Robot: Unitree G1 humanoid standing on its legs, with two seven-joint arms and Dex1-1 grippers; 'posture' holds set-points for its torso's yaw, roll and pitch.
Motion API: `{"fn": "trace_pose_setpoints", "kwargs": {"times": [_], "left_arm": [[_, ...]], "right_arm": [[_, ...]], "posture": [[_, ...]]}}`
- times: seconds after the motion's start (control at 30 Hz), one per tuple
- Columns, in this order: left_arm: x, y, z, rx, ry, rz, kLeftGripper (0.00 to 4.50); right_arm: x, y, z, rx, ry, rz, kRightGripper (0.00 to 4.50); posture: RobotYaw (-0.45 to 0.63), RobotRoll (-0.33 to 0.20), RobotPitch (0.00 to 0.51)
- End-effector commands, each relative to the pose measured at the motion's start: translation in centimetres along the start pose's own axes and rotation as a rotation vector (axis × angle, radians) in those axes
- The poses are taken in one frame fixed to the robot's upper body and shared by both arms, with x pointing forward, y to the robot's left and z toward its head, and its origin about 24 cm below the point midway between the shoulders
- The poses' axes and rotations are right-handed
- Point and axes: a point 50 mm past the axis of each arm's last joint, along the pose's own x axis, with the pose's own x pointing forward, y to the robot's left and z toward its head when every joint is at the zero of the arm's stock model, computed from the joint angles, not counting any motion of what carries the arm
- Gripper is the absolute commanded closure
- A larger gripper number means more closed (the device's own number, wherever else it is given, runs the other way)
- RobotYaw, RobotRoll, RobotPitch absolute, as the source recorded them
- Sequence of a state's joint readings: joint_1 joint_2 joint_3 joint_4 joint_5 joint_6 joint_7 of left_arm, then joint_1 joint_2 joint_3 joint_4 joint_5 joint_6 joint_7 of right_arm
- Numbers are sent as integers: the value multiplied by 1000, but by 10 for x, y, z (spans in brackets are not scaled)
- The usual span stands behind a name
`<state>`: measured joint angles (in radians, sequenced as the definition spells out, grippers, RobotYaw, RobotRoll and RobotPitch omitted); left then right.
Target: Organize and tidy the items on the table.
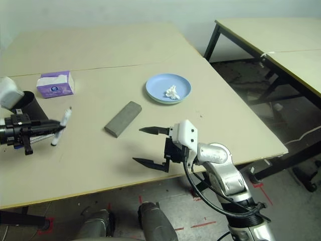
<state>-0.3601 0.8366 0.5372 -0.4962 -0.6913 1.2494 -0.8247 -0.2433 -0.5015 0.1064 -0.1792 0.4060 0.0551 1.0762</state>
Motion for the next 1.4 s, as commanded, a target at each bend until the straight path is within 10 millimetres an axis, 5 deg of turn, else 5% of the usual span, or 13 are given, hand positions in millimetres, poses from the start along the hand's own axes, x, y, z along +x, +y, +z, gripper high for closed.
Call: {"fn": "trace_pose_setpoints", "kwargs": {"times": [0.03, 0.33, 0.57, 0.9, 1.4], "left_arm": [[-15, 6, 14, -37, -117, 150, 4264], [-39, 25, 37, -15, -325, 585, 4264], [-32, 45, 46, 76, -387, 759, 4264], [1, 74, 33, 129, -420, 817, 4264], [25, 94, 14, 124, -426, 790, 4264]], "right_arm": [[4, -7, -5, 75, -15, -64, 0], [9, -13, -14, 140, -4, -123, 0], [12, -5, -23, 135, 28, -92, 0], [8, -2, -22, 114, 56, -99, 0], [-3, 2, -15, 84, 83, -129, 0]], "posture": [[-56, 0, 107], [8, 0, 125], [-1, 0, 125], [-53, 0, 123], [-126, 0, 103]]}}
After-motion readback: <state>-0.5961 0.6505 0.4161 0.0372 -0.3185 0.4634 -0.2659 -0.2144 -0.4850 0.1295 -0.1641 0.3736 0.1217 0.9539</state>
